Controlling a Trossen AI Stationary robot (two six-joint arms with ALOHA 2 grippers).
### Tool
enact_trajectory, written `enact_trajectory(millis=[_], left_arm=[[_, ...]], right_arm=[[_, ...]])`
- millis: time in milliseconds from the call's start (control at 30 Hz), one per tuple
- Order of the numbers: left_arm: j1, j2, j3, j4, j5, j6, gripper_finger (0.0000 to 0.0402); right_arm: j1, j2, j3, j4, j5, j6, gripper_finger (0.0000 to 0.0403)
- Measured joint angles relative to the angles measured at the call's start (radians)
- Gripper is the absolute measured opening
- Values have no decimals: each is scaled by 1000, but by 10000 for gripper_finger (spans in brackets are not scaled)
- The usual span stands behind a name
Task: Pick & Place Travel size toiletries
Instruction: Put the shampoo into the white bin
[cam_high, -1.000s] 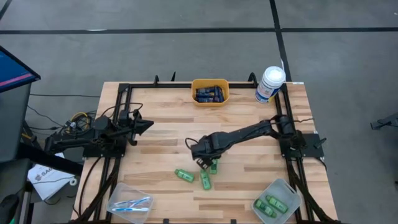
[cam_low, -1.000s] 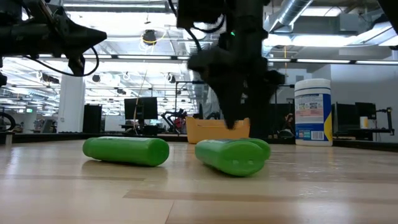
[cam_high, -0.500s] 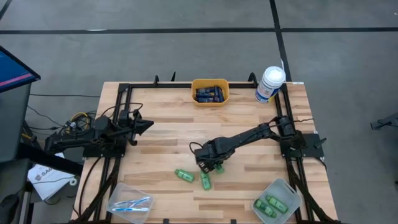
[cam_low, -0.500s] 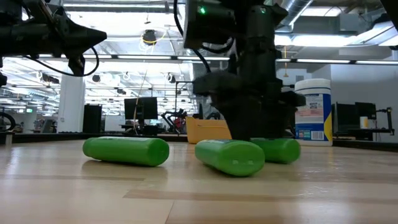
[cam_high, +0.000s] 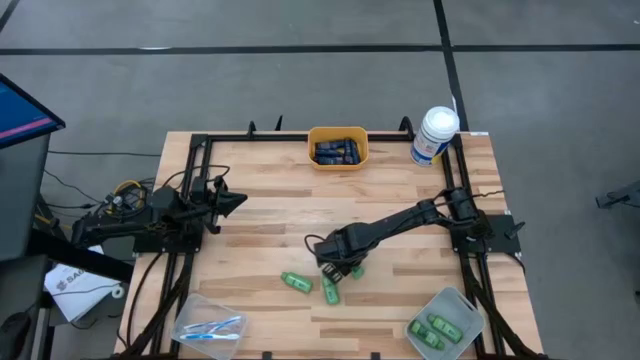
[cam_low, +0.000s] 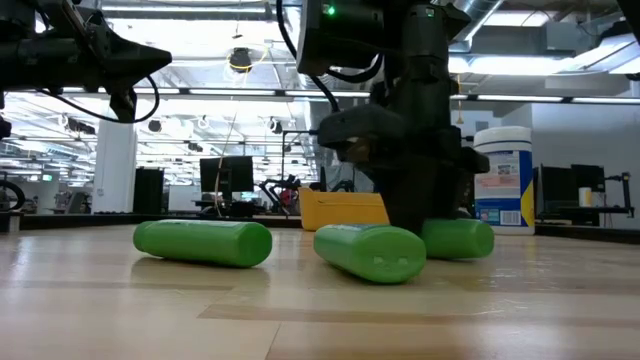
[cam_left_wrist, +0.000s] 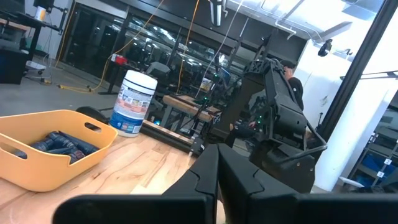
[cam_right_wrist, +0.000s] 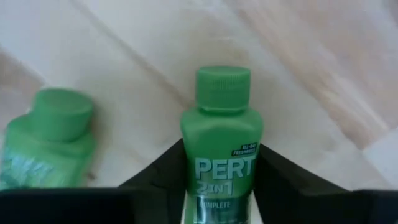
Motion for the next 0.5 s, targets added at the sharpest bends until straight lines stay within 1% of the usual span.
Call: enact_trajectory(millis=[67,133,233,367,500], left_arm=[[0,0,0,0,0,0,1],[0,0,0,0,0,0,1],[0,0,0,0,0,0,1],[0,0,0,0,0,0,1],[0,0,0,1,0,0,1]], right_arm=[[2,-5,1,7,-4,-20,117],[2,-12,-1,5,-5,-27,109],[3,-43,-6,-13,-5,-39,110],[31,-130,-2,-74,0,-34,117],[104,-210,-2,-186,50,48,117]])
